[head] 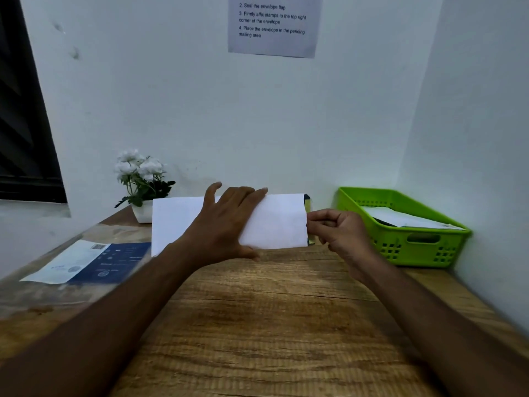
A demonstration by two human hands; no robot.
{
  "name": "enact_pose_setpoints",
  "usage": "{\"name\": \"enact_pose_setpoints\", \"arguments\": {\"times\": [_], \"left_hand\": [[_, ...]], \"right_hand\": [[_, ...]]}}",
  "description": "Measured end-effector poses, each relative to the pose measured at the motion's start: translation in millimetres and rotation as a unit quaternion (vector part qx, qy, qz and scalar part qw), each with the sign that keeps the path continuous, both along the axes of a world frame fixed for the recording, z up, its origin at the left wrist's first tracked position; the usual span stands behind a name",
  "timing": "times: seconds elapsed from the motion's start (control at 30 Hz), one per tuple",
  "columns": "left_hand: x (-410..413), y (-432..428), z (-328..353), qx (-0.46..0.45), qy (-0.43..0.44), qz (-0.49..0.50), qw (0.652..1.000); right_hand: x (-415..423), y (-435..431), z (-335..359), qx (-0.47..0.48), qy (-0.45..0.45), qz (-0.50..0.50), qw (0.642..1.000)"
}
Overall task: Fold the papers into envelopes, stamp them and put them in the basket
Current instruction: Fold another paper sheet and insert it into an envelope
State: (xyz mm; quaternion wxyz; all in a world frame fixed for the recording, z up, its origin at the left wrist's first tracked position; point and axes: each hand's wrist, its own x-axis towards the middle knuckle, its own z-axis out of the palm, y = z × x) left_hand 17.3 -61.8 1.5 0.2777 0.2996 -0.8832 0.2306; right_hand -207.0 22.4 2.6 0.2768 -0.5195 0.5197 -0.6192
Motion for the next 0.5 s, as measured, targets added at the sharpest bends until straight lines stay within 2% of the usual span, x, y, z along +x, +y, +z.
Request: {"name": "enact_pose_setpoints", "arguments": {"times": [0.13,0.2,0.37,0.5], "left_hand": [[0.4,2.2,1.0,0.012,0.015,-0.015,1.0],[1.1,2.7,1.8,0.019,0.025,-0.025,0.999],[1.6,4.0,3.6,0.029,0.034,-0.026,0.999],[1.6,3.8,3.5,0.013,0.028,-0.014,0.999]], "right_hand": [[-0.5,-3.0,2.4,-0.044,-0.027,-0.048,0.998],[-4.1,-4.6,3.5,-0.019,-0.049,-0.06,0.997],[-8.3,-3.3,2.0,0.068,-0.053,0.011,0.996],[-9.6,-2.4,2.1,0.098,-0.077,0.075,0.989]]}}
